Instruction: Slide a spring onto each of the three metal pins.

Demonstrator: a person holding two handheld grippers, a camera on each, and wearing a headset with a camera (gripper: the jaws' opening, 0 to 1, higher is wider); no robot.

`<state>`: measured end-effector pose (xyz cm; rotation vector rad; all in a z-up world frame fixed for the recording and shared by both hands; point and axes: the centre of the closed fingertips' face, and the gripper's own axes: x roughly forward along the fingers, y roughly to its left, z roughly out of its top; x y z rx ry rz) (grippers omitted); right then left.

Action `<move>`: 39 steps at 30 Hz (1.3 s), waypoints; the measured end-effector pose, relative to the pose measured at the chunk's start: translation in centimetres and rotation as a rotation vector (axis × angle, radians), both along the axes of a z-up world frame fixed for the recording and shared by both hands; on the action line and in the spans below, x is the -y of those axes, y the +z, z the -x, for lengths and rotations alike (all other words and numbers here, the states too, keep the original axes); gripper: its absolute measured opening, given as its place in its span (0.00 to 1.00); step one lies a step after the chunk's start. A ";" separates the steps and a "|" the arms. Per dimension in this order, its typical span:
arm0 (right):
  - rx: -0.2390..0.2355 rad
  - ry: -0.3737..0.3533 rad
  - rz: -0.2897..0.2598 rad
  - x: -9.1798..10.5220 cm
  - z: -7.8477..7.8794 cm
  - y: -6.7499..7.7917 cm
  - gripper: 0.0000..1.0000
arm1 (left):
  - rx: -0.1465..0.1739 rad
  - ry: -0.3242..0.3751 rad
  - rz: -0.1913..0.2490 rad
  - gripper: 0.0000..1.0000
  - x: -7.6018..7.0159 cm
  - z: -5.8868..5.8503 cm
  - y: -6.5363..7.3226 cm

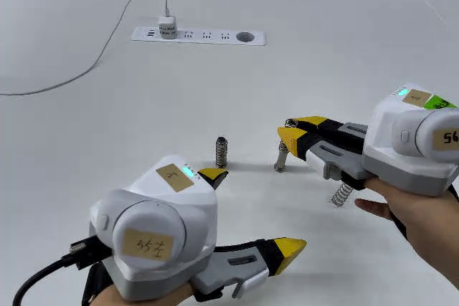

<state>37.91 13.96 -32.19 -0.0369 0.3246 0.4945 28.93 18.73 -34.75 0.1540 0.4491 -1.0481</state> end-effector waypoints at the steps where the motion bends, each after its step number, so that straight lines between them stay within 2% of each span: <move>1: 0.000 0.001 0.007 0.0 0.0 -0.1 0.12 | -0.001 0.000 0.002 0.76 0.0 0.0 0.0; 6: 0.002 0.014 0.050 -0.1 0.3 -0.5 0.12 | -0.001 0.000 0.001 0.76 0.0 0.0 0.0; 12: -0.007 0.013 0.069 -0.1 0.3 -1.1 0.12 | 0.003 -0.002 0.000 0.76 0.0 0.0 0.1; 39: -0.093 0.014 0.099 -0.2 0.4 -4.1 0.12 | 0.001 0.002 0.002 0.75 -0.2 -0.1 0.1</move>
